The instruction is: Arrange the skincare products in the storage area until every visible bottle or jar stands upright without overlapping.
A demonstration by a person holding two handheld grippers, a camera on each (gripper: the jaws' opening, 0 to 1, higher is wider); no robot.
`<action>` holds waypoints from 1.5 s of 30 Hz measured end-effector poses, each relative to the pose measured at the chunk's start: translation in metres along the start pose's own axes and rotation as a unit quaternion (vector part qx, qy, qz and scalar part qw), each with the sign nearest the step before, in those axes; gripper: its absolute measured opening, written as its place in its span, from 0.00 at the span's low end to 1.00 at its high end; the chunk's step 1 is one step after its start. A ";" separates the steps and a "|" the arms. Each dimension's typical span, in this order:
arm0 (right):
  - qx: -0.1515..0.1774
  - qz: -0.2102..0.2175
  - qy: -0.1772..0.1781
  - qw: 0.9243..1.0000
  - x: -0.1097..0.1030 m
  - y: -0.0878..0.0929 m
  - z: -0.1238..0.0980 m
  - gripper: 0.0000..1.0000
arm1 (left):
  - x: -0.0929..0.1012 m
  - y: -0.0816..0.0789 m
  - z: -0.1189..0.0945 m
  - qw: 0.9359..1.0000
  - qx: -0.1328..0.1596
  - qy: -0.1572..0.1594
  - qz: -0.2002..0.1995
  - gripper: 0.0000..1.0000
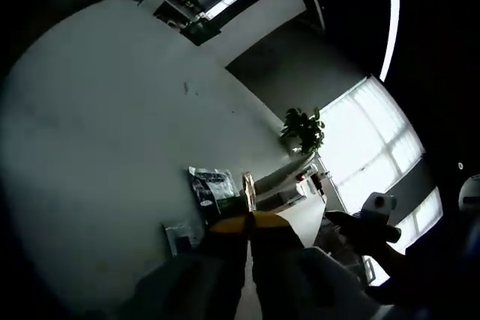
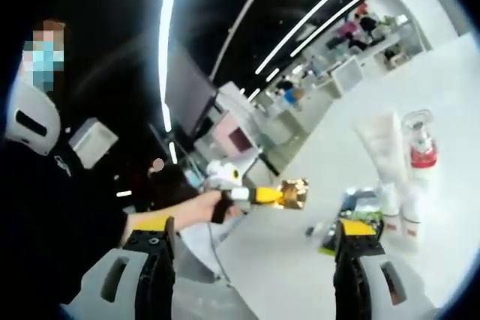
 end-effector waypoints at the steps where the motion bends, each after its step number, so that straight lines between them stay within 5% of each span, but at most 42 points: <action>1: 0.001 -0.001 0.000 1.000 0.000 0.001 0.000 0.93 | -0.002 0.000 0.001 1.000 -0.004 -0.002 -0.001 0.04; 26: -0.026 0.024 0.050 0.998 0.019 0.031 -0.025 0.99 | -0.043 -0.009 0.043 0.997 -0.061 -0.019 -0.036 0.04; 45: -0.025 0.032 0.060 0.997 0.020 0.033 -0.026 0.99 | -0.062 -0.007 0.056 0.993 -0.091 -0.048 -0.051 0.04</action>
Point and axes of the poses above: the point that each gripper's makers call its tool centre point, and the gripper's own axes: z roughly forward along the fingers, x roughly to its right, y roughly out of its underside, the point moved 7 cm from there along -z, roughly backward along the fingers
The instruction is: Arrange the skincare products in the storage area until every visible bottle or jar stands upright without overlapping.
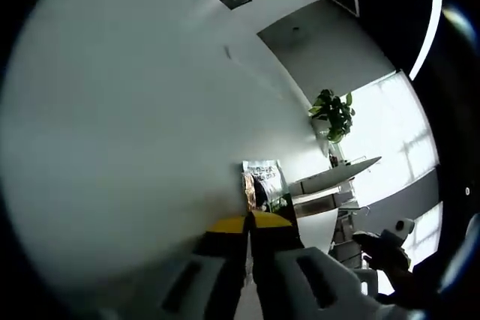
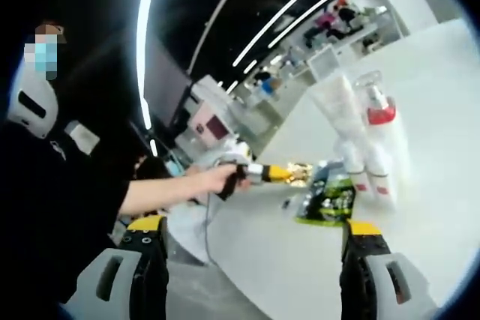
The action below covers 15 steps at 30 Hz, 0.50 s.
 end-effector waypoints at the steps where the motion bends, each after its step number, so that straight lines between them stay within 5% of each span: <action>1: 0.000 0.000 0.000 1.000 0.000 0.000 0.000 0.99 | -0.001 0.000 0.001 1.000 -0.003 -0.004 -0.002 0.04; 15: 0.006 0.001 0.010 1.000 0.001 -0.002 -0.008 0.99 | -0.007 -0.003 0.010 0.999 -0.011 -0.031 -0.010 0.04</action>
Point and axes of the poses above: the point that each gripper's makers call its tool centre point, and the gripper's own axes: z roughly forward along the fingers, x roughly to its right, y roughly out of its underside, the point moved 7 cm from there along -z, roughly backward along the fingers
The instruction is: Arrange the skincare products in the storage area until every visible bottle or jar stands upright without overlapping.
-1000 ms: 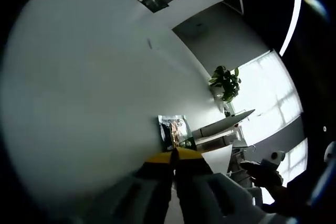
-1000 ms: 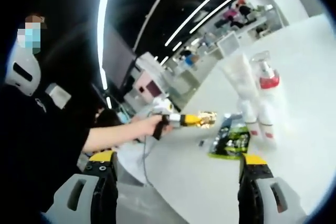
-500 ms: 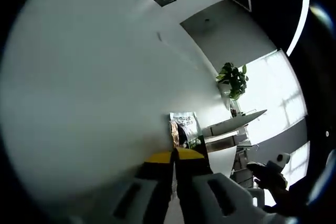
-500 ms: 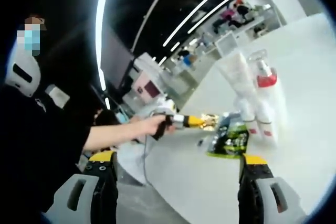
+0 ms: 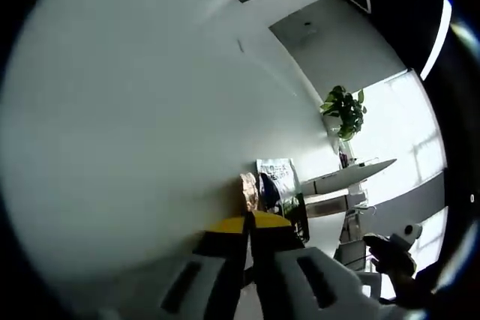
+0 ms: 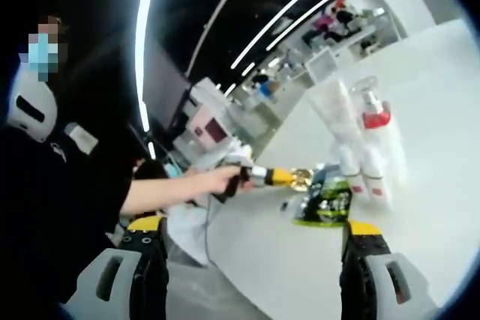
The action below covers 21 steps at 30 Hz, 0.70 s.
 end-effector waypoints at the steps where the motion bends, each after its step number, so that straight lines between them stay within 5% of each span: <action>1: -0.001 -0.001 0.001 1.000 0.000 0.000 -0.001 0.99 | -0.001 -0.002 0.000 1.000 0.002 0.000 -0.003 0.04; 21: -0.005 0.006 0.002 1.000 0.001 0.003 0.000 0.99 | -0.002 -0.006 0.003 0.998 -0.040 -0.019 0.052 0.06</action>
Point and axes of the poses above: the point that each gripper's makers call its tool centre point, and the gripper's own axes: z roughly forward along the fingers, x roughly to its right, y roughly out of its underside, the point moved 7 cm from there along -z, roughly backward along the fingers
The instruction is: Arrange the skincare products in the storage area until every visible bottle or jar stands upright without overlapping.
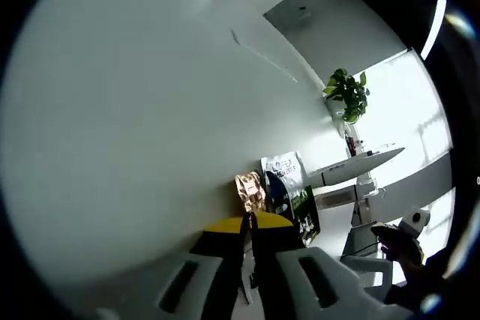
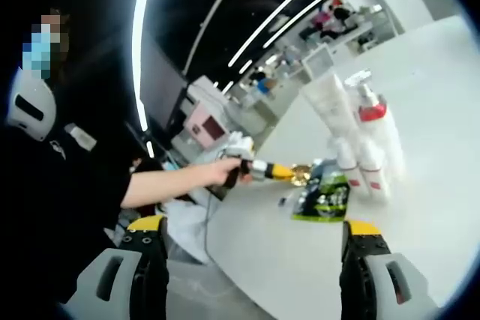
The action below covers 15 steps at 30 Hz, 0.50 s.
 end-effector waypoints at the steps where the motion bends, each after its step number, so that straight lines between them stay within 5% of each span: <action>1: 0.000 0.000 0.000 1.000 0.000 0.000 0.000 0.99 | 0.000 0.000 0.000 1.000 -0.001 -0.001 0.000 0.05; 10: 0.001 0.002 0.001 1.000 0.001 0.000 0.000 0.99 | -0.004 -0.003 -0.005 0.999 0.012 -0.037 0.020 0.06; 12: 0.000 0.002 0.002 1.000 0.001 0.000 -0.001 0.99 | 0.001 -0.005 -0.006 0.995 0.014 -0.056 0.079 0.06; 15: 0.003 0.003 0.002 1.000 0.001 0.000 -0.001 0.99 | 0.021 -0.006 -0.006 0.973 0.027 -0.060 0.220 0.13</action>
Point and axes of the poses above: the point that each gripper's makers call its tool centre point, and the gripper's own axes: z roughly forward along the fingers, x roughly to its right, y roughly out of its underside, the point moved 7 cm from there along -z, roughly backward along the fingers
